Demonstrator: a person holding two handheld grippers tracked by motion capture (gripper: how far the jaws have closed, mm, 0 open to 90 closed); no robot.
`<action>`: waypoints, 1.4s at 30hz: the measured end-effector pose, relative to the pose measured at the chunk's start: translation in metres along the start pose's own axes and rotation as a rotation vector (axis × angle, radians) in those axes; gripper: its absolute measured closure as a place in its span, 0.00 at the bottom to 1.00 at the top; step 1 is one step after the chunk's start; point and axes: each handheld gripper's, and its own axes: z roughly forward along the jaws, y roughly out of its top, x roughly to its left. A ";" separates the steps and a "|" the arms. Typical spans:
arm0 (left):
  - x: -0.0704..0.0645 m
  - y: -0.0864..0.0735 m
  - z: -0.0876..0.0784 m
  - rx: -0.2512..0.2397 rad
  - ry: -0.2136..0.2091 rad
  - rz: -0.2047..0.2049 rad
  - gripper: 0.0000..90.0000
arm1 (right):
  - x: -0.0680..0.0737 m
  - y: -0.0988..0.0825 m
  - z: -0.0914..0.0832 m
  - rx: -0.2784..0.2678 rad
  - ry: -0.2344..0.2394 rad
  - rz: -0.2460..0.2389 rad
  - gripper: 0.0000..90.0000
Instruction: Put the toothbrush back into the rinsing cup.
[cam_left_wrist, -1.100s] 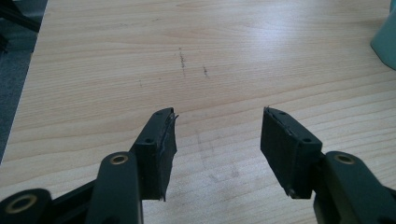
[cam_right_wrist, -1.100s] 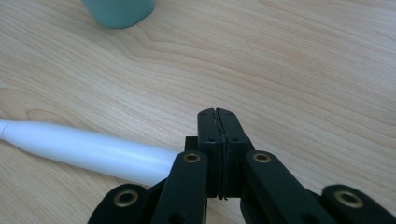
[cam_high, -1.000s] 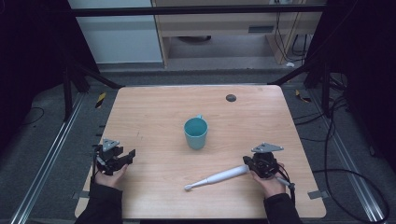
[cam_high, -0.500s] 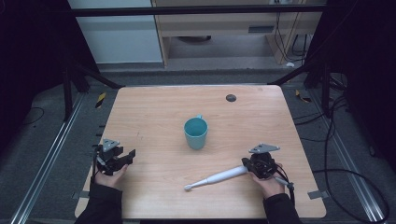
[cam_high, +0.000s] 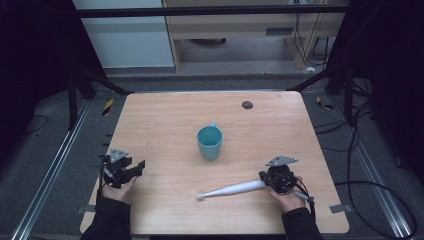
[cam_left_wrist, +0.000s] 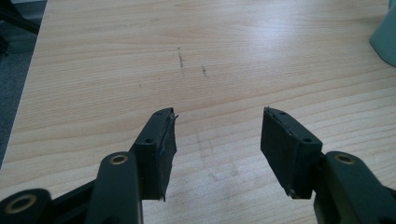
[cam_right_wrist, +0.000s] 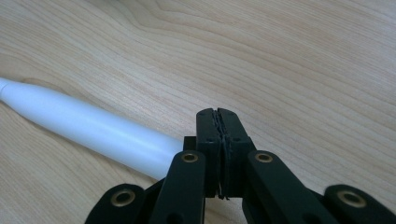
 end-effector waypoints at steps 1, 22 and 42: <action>0.000 0.000 0.000 0.000 0.000 0.000 0.49 | 0.000 -0.001 0.000 0.010 -0.006 -0.001 0.98; 0.000 0.000 -0.002 -0.004 0.002 0.000 0.49 | 0.005 -0.013 -0.009 0.040 0.018 -0.014 0.98; 0.001 -0.001 -0.004 -0.008 0.005 -0.004 0.49 | 0.015 -0.020 -0.016 0.058 0.032 -0.045 0.97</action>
